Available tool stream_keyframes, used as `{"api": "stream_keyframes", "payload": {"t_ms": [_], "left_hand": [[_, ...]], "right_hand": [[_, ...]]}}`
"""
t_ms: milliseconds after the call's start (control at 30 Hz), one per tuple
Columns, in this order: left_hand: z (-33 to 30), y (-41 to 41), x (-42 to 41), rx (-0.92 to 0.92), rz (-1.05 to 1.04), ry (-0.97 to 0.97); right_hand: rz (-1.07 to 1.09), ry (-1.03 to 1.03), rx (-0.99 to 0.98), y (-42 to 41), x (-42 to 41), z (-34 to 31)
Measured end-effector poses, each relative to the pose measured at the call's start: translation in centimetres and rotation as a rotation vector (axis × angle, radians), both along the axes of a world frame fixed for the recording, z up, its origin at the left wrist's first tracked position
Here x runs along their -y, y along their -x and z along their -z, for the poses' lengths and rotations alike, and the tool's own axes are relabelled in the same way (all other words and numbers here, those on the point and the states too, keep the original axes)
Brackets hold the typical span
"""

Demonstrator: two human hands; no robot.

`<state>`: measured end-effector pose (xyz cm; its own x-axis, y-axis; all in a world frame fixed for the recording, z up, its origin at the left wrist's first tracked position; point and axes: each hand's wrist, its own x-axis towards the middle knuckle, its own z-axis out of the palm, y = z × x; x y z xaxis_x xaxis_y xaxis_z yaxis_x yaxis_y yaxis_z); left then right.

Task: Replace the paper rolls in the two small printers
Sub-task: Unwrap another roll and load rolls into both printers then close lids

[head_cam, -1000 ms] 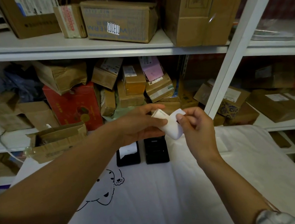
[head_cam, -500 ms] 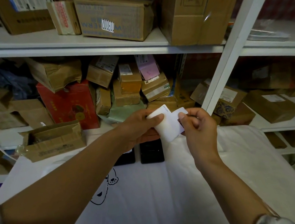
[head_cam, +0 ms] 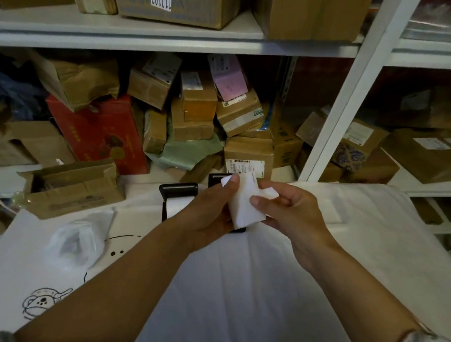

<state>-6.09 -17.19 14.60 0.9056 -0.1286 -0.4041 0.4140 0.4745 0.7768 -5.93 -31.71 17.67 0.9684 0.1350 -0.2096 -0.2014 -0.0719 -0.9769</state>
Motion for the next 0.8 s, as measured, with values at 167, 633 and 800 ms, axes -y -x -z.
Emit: {"api": "stream_keyframes", "payload": {"t_ms": [167,633,800], "left_hand": [[2.1,0.4,0.2,0.027,-0.056,0.21],[4.7,-2.4,-4.7,-0.128,-0.032,0.387],[5.0,-3.5,-5.6,-0.11,0.051,0.305]], "right_hand": [[-0.059,0.224,0.352,2.1,-1.4,1.0],[-0.064,0.589,0.562,3.6,-7.6,4.9],[0.107,0.43,0.352,1.6,-8.8,5.1]]}}
